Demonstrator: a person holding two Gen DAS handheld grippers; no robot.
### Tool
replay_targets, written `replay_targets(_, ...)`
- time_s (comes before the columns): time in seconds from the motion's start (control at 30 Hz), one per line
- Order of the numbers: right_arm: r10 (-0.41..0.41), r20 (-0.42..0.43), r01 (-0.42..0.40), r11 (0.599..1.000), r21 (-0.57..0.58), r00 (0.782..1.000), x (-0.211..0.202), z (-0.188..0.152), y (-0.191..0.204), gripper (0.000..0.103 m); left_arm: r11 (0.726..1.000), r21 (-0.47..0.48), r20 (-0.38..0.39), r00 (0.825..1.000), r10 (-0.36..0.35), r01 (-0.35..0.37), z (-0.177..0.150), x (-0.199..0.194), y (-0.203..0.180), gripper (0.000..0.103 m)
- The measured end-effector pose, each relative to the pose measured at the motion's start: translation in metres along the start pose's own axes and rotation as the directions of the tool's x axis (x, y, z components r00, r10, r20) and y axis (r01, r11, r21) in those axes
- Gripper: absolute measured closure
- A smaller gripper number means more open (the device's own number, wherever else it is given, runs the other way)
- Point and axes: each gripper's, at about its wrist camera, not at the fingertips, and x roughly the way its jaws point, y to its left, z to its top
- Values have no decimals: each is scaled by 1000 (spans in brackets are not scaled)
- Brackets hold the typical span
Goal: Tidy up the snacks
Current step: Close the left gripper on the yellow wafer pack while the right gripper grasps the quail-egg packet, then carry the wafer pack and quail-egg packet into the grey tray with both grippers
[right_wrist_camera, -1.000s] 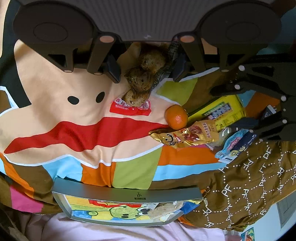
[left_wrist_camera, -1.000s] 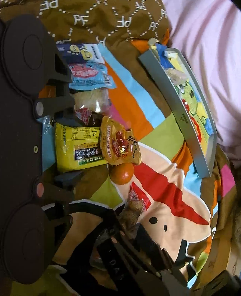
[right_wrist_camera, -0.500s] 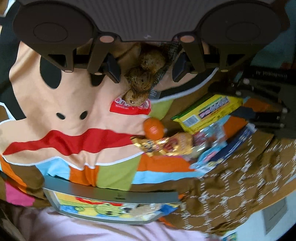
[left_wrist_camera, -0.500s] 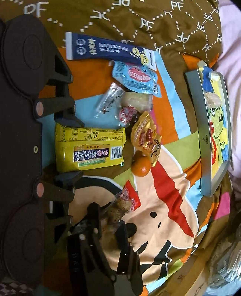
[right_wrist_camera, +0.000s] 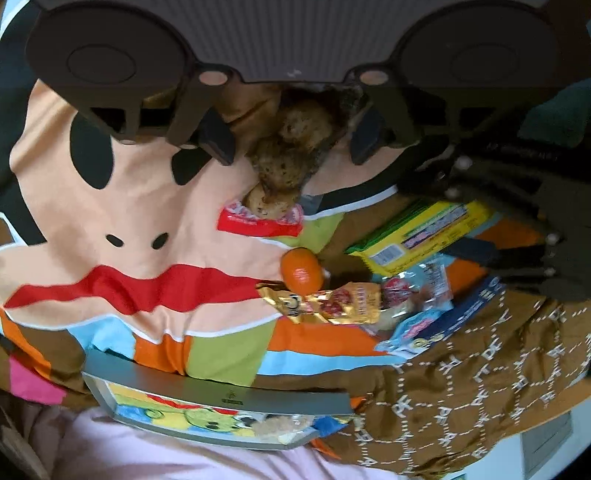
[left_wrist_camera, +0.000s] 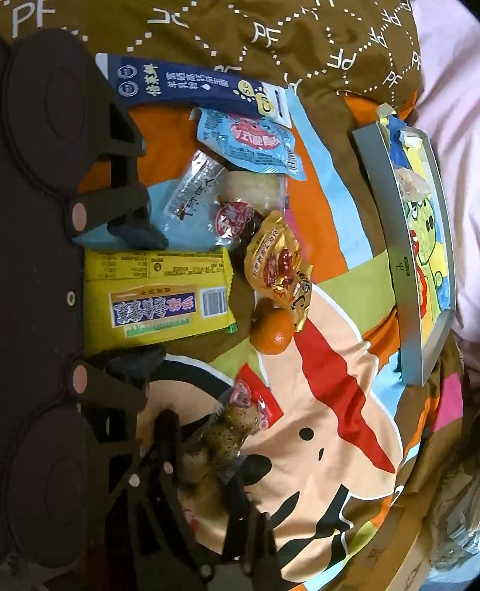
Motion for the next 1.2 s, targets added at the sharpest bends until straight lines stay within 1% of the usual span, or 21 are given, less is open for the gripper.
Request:
replay_targets(0.03, -5, 5, 5, 1000, -9, 1000, -2, -1, 2, 47, 1000, -5, 0, 1000, -3, 3, 0, -1, 0, 52)
replay_targets(0.17, -15, 16, 16, 999, -33, 1000, -9, -6, 5, 53, 1000, -21, 1, 1000, -5, 5, -1, -5, 0, 53)
replay_targets(0.3, -42, 31, 44, 995, -89, 999, -17, -7, 11, 56, 997, -72, 17, 999, -33, 34, -3, -13, -1, 53)
replay_targets(0.4, -83, 55, 92, 981, -172, 995, -22, -9, 21, 57, 991, -121, 40, 998, -51, 55, -3, -19, 0, 53)
replay_targets(0.53, -134, 104, 159, 943, -292, 986, -29, -10, 32, 59, 982, -178, 119, 992, -47, 67, -3, -29, 3, 53)
replay_targets(0.7, -148, 137, 185, 930, -316, 979, -36, -5, 29, 62, 976, -215, 226, 974, 4, 46, 6, -43, 10, 53)
replay_targets(0.77, -156, 155, 200, 920, -336, 975, -37, 0, 26, 62, 972, -232, 251, 967, 32, 28, 12, -46, 14, 53)
replay_targets(0.87, -170, 183, 226, 910, -348, 968, -41, 14, 17, 62, 955, -294, 251, 967, 49, 28, 32, -46, 23, 53)
replay_targets(0.93, -178, 196, 239, 907, -348, 964, -40, 26, 9, 62, 949, -315, 264, 962, 64, 23, 48, -44, 28, 53)
replay_targets(1.07, -200, 238, 274, 899, -342, 951, -34, 54, -7, 62, 951, -310, 292, 952, 91, 4, 92, -35, 38, 53)
replay_targets(1.2, -228, 278, 321, 876, -360, 933, -24, 84, -30, 62, 957, -291, 347, 930, 118, -12, 145, -24, 51, 53)
